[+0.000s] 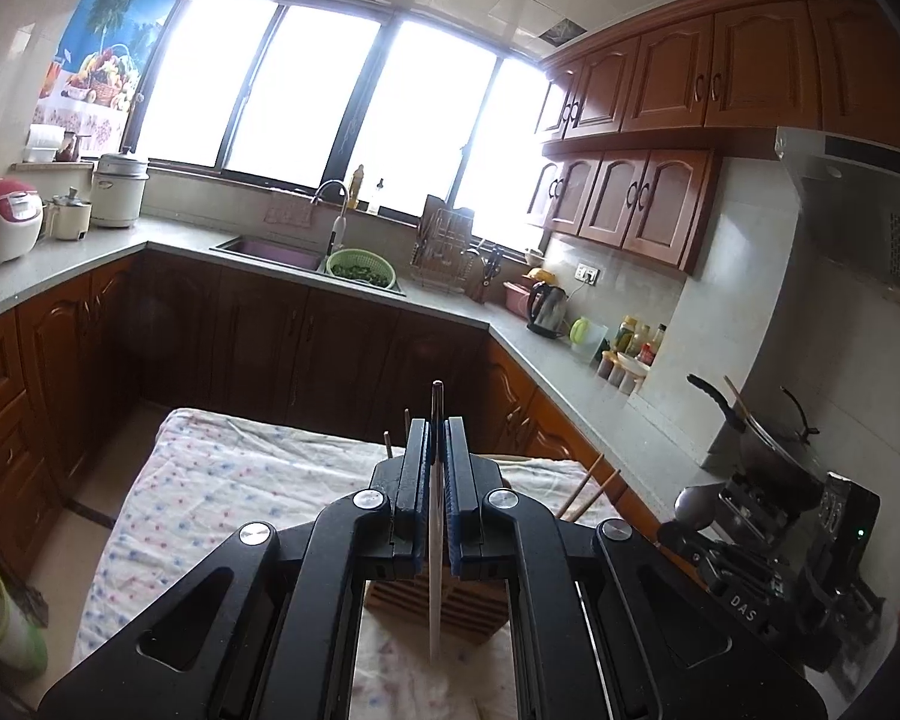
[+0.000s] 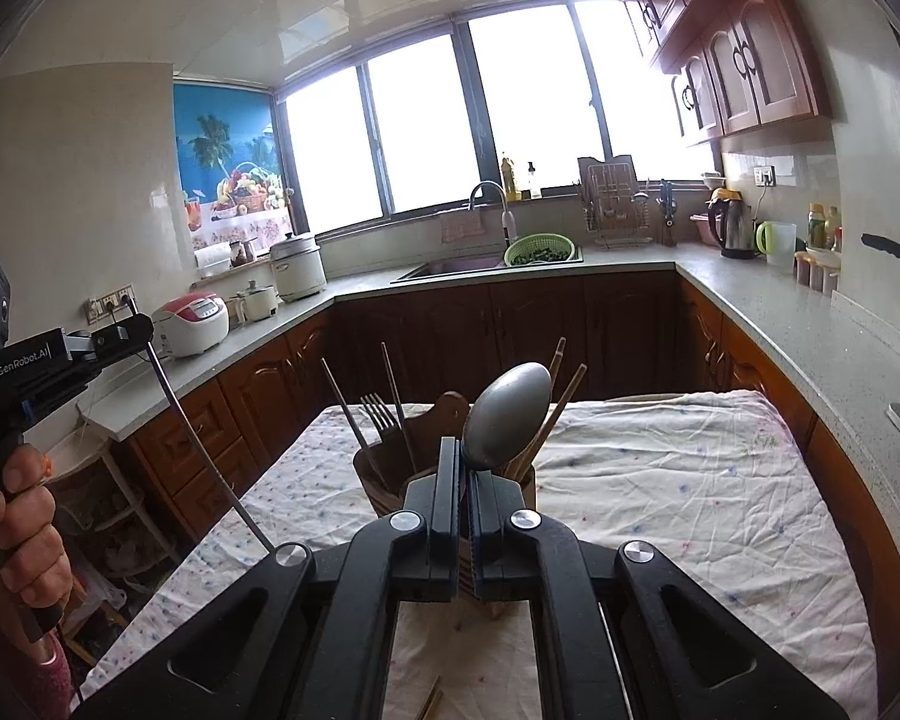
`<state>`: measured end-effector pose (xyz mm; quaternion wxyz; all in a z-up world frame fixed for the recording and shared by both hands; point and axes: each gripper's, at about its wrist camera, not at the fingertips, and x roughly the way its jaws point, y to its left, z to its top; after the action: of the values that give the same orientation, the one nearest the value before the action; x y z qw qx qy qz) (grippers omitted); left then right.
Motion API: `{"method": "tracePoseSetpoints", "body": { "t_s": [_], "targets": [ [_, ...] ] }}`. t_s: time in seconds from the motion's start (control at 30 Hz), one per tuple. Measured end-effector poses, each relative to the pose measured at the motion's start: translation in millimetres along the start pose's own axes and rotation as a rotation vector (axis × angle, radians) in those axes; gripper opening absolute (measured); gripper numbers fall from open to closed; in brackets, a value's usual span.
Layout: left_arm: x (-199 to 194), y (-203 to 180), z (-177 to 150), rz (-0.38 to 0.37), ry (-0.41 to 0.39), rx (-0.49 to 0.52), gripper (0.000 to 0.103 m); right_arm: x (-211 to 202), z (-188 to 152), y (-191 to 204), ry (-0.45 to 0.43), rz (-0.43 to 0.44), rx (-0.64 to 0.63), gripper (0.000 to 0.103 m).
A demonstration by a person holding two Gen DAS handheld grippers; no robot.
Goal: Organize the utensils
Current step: 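Carry the spoon and metal chopstick up and lower them into the holder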
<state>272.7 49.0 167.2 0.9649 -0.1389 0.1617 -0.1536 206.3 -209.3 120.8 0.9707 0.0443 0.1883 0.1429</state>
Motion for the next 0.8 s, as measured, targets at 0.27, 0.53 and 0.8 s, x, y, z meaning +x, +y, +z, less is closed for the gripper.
{"method": "tracePoseSetpoints", "body": {
  "t_s": [0.27, 0.53, 0.8],
  "targets": [
    [28, -1, 22, 0.009, -0.074, -0.005, 0.004, 16, 26, 0, -0.053, -0.019, -0.034, 0.002],
    [71, 11, 27, 0.038, -0.076, -0.066, 0.004, 38, 33, -6, -0.064, -0.058, -0.049, 0.002],
    [111, 14, -3, 0.083, -0.024, -0.069, 0.004, 65, 16, -5, -0.015, -0.072, -0.068, 0.002]
  ]
}}
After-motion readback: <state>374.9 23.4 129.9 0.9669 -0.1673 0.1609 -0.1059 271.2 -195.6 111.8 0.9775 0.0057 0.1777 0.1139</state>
